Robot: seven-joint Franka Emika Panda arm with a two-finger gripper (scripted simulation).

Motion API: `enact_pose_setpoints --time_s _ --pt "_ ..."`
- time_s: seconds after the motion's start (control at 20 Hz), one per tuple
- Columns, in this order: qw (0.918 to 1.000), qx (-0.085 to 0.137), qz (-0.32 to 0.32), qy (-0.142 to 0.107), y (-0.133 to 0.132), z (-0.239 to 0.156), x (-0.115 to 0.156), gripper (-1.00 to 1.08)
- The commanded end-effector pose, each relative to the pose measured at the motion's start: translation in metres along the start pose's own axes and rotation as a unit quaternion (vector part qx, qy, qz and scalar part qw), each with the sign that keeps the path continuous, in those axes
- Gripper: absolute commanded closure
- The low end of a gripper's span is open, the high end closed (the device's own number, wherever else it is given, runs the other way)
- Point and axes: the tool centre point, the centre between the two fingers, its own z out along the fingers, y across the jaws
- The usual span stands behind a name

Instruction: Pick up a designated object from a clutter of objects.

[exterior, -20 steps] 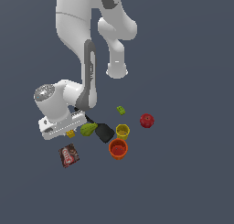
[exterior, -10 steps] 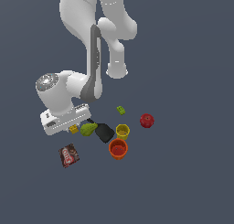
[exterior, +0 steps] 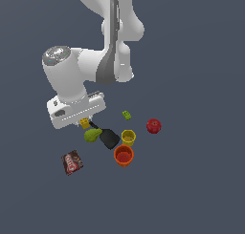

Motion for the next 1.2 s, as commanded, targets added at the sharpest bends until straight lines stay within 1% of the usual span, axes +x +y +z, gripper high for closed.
enact_pose_setpoints --time_s 0.0,0.75,0.95,1.15 --pt "1.0000 0.000 0.000 -0.001 -0.015 -0.027 0.007 1.08" --pt "1.0000 0.003 0.000 -0.005 -0.101 -0.184 0.050 1.08" --pt "1.0000 0.004 0.000 -0.005 -0.119 -0.218 0.061 1.08" --pt "1.0000 0.005 0.000 -0.005 -0.132 -0.243 0.070 1.08"
